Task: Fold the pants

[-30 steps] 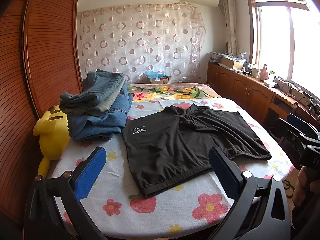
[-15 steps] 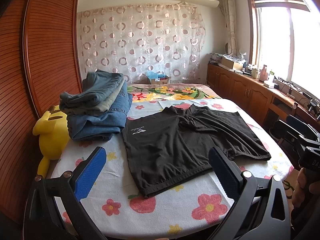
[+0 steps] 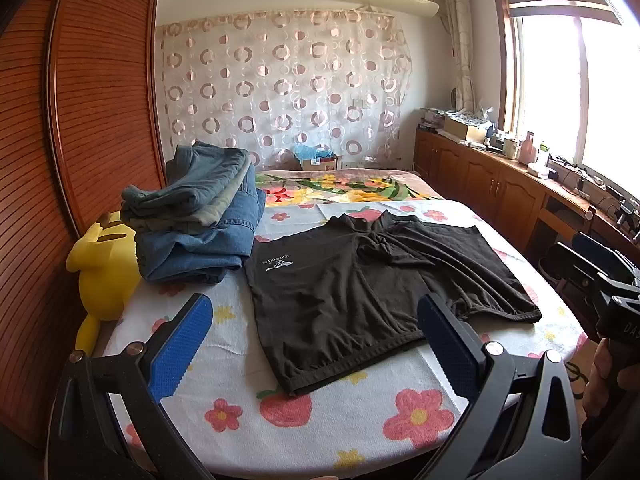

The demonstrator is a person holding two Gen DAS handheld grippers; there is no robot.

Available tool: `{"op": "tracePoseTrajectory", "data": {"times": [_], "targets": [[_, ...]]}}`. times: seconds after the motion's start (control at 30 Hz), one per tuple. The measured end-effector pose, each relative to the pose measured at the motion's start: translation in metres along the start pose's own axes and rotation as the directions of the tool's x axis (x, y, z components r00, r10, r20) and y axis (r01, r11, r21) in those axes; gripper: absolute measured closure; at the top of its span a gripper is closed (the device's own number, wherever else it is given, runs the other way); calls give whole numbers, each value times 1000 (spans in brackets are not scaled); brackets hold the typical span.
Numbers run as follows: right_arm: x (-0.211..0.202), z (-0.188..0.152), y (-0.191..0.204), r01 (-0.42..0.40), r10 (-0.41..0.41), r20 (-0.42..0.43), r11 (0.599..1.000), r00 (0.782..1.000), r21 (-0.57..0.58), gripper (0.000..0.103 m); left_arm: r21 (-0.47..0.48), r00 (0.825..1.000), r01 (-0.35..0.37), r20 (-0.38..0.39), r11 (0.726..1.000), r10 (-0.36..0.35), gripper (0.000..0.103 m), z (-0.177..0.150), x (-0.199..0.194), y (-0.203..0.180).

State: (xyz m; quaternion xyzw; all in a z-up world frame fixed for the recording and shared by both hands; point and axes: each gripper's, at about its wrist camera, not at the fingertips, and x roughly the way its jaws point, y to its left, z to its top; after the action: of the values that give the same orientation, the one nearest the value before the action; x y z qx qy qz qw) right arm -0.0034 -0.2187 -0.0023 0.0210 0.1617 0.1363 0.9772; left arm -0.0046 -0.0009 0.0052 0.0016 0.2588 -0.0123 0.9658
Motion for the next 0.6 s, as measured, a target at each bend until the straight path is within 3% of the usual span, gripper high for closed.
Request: {"op": "tracePoseTrajectory", "data": {"times": [0.6], "targets": [[0, 0, 0, 0, 0, 3, 1000, 1000, 1, 0, -1, 1000, 0, 3, 1000, 0, 0, 0, -1, 0]]}}
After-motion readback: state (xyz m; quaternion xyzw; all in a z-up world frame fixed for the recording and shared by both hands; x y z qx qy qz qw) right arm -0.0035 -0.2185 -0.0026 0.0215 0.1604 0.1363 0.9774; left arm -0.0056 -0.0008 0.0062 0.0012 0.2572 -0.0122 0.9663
